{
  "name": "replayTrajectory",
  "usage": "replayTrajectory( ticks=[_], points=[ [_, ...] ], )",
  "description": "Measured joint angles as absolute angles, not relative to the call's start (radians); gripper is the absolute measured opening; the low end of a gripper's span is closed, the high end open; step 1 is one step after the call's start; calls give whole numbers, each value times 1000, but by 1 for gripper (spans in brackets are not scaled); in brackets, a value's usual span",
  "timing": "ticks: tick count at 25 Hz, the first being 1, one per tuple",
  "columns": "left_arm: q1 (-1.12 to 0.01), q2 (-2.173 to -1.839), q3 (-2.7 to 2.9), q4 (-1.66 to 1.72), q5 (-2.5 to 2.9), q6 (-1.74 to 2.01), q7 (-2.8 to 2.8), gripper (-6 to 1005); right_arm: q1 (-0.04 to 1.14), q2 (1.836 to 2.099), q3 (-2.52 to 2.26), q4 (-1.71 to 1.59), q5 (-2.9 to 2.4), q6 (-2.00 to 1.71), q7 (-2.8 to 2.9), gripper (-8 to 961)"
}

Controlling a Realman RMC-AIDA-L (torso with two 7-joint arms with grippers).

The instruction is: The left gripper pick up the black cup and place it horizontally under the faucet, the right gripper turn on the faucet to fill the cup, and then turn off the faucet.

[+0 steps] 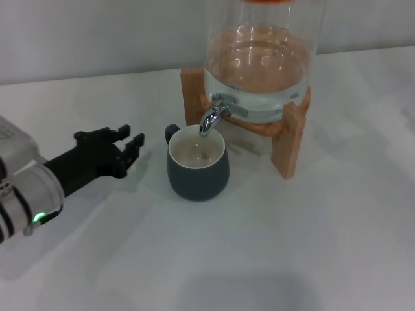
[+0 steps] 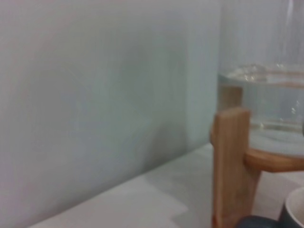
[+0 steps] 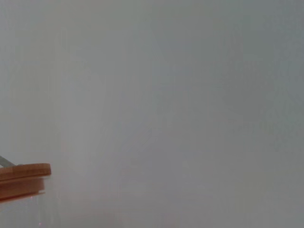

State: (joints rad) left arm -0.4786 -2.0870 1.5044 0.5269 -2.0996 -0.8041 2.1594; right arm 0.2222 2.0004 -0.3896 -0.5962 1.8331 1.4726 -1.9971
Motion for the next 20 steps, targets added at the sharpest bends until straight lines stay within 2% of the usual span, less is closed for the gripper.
replayTrajectory(
  ticks=[14,20],
  points=[
    [-346,-2084,1479,630,-2345,-804,2198,464,190,2000,-384,-604,1835,1510,-1996,679],
    [-338,-2083,1477,628,-2373,-816,2195,724,178,2000,-375,-607,1835,1538,-1996,679]
  ],
)
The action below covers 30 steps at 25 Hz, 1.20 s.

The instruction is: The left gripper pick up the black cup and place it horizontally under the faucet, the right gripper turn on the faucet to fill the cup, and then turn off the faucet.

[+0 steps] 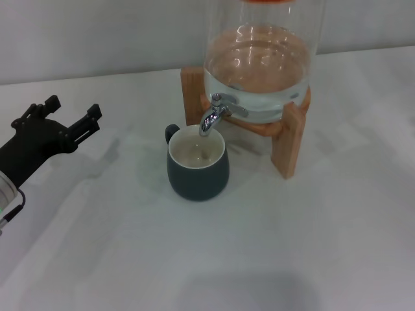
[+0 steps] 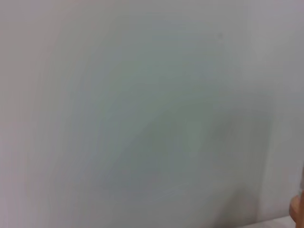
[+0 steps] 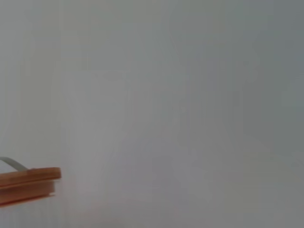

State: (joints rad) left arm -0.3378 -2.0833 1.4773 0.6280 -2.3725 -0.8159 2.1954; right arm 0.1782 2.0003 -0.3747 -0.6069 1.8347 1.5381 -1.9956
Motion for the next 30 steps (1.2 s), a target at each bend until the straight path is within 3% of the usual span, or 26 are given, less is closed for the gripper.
replayTrajectory(
  ticks=[4,17,30],
  points=[
    [-331,-2083,1477,629,-2391,-818,2194,890,166,2000,-374,-610,1840,1569,-1991,679],
    [-328,-2082,1420,630,-2412,-836,2194,890,72,2004,-612,-843,1823,1674,-1780,679],
    [-322,-2082,1410,620,-2431,-847,2193,890,93,2006,-1034,-1144,1783,1628,-1603,679]
  ],
)
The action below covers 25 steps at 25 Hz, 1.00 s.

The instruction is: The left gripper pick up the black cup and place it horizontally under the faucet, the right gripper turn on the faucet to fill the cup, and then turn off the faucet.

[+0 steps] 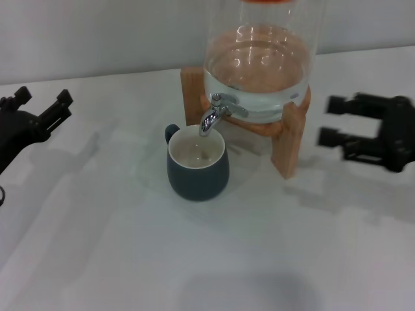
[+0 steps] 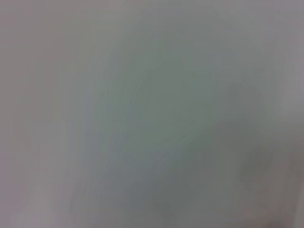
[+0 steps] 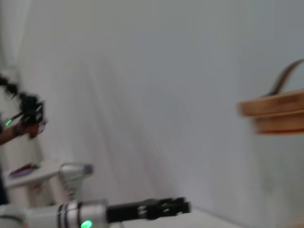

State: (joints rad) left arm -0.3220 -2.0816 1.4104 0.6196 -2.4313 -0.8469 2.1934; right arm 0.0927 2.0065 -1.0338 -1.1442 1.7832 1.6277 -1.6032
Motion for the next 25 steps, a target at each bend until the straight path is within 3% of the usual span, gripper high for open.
replayTrajectory(
  ticks=[10,25],
  points=[
    [-282,-2082,1400,644,-2441,-856,2192,889,-9,2006,-1362,-1494,1693,1229,-1482,678],
    [-251,-2080,1399,687,-2441,-858,2192,889,13,2006,-1573,-1542,1546,924,-1326,678]
  ],
)
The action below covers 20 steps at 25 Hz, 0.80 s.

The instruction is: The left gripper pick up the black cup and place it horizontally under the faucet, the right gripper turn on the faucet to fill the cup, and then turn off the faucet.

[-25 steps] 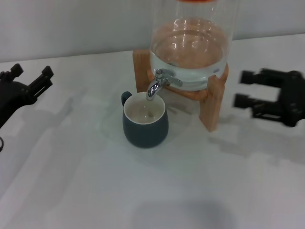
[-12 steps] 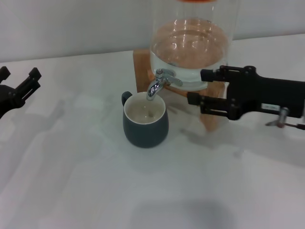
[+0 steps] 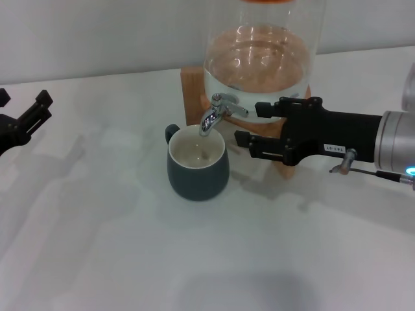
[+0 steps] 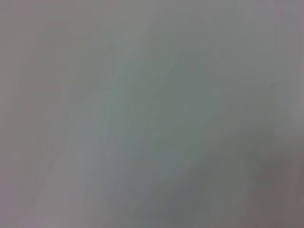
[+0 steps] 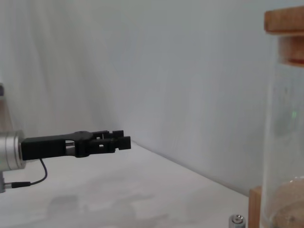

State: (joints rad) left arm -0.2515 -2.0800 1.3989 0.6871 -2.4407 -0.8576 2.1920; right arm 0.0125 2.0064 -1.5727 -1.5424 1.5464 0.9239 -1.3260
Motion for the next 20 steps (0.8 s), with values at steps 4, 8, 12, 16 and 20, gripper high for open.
replayTrajectory(
  ticks=[4,8,12,16,20],
  points=[
    [-249,-2080,1399,693,-2440,-858,2192,889,14,2006,-1578,-1537,1546,907,-1326,678],
    [-247,-2080,1399,693,-2438,-861,2192,890,14,2006,-1581,-1535,1545,894,-1325,678],
    [-243,-2080,1399,693,-2438,-871,2192,890,20,2006,-1593,-1527,1543,882,-1325,678],
    [-238,-2080,1399,693,-2439,-871,2192,890,35,2006,-1617,-1523,1535,873,-1325,678],
    [-236,-2080,1399,693,-2440,-871,2192,889,48,2007,-1635,-1523,1533,872,-1324,678]
  ],
)
